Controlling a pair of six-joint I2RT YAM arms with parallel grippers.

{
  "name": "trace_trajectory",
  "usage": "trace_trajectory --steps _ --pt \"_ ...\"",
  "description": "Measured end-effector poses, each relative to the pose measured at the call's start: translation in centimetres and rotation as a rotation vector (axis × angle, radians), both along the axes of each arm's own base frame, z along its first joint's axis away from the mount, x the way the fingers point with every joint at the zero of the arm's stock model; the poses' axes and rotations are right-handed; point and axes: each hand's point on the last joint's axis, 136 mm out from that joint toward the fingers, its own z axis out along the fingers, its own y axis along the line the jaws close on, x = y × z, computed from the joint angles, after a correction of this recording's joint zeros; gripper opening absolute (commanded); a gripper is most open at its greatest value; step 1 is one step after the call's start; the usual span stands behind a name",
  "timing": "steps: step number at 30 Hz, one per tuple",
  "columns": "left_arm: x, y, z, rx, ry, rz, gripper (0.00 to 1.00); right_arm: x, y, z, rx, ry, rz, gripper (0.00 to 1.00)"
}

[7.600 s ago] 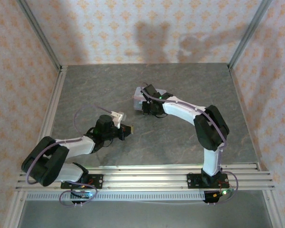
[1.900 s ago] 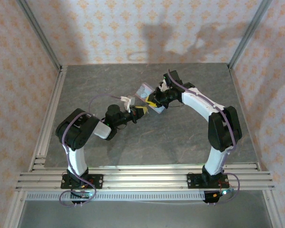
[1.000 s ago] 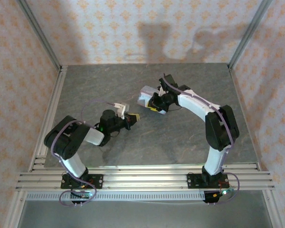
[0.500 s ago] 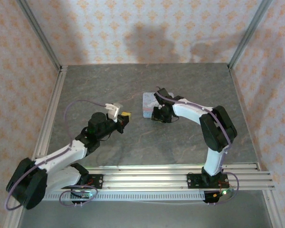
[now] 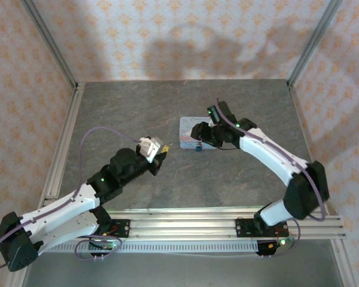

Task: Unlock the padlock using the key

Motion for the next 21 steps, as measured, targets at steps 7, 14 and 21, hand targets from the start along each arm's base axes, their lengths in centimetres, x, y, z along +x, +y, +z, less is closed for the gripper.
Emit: trace_trajectory --steps 7,14,21 --pt "0.3 -2.0 0.5 0.13 -0.104 -0.004 0.0 -3.2 1.6 6.7 0.269 -0.015 -0.028 0.47" --pt "0.3 -3.5 0.2 0.196 -0.16 0.005 0.0 -5.6 4.4 5.6 0.373 0.104 -0.03 0.45" --pt "0.1 -3.8 1.0 0.194 -0.198 0.023 0.0 -5.6 5.4 6.5 0.429 0.117 -0.037 0.36"
